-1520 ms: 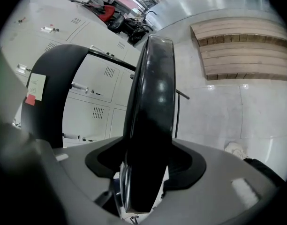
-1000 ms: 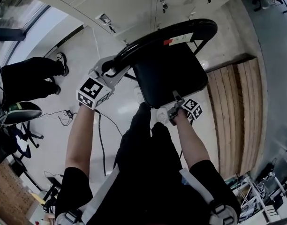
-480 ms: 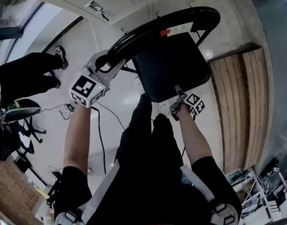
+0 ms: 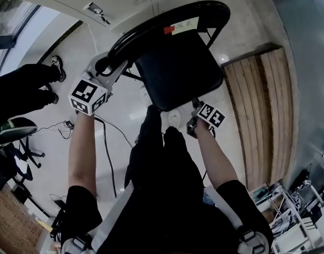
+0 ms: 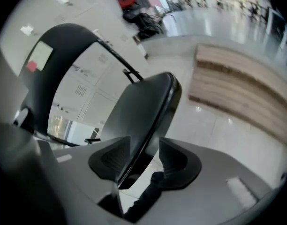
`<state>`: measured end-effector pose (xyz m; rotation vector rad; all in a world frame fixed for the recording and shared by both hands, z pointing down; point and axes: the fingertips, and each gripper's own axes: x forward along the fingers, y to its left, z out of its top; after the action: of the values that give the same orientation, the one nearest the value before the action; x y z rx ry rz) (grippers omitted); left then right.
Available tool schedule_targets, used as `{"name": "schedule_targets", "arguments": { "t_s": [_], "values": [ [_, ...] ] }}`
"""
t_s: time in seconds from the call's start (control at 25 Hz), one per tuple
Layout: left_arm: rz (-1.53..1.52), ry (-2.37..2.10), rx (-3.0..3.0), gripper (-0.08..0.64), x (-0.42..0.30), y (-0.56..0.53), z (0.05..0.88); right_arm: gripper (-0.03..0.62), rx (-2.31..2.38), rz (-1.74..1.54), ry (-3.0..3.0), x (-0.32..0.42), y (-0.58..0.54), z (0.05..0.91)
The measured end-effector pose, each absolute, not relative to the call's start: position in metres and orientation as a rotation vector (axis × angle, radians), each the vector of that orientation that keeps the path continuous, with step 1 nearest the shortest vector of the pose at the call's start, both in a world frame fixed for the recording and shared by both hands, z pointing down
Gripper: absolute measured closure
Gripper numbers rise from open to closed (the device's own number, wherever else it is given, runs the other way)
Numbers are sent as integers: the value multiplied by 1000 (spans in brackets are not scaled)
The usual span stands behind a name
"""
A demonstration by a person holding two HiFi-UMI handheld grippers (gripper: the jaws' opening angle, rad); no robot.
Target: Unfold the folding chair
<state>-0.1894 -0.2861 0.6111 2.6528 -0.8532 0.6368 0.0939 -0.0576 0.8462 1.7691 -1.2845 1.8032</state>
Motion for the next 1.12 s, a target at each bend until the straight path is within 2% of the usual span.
{"name": "schedule_targets", "arguments": {
  "t_s": [0.2, 0.36, 0.6, 1.12],
  "values": [
    [632, -834, 2662, 425, -184, -286, 609, 410, 1497, 1254, -1628, 78, -96, 832],
    [620, -827, 2662, 425, -182, -286, 608, 411, 1249, 1029, -1670, 50, -103, 864],
    [604, -788, 2662, 426, -183, -285, 611, 426, 1177, 918, -1615, 41, -94, 878],
    [466, -890, 2704, 416, -195, -311, 613, 426, 1101, 946, -1538, 35, -104, 893]
  ]
}}
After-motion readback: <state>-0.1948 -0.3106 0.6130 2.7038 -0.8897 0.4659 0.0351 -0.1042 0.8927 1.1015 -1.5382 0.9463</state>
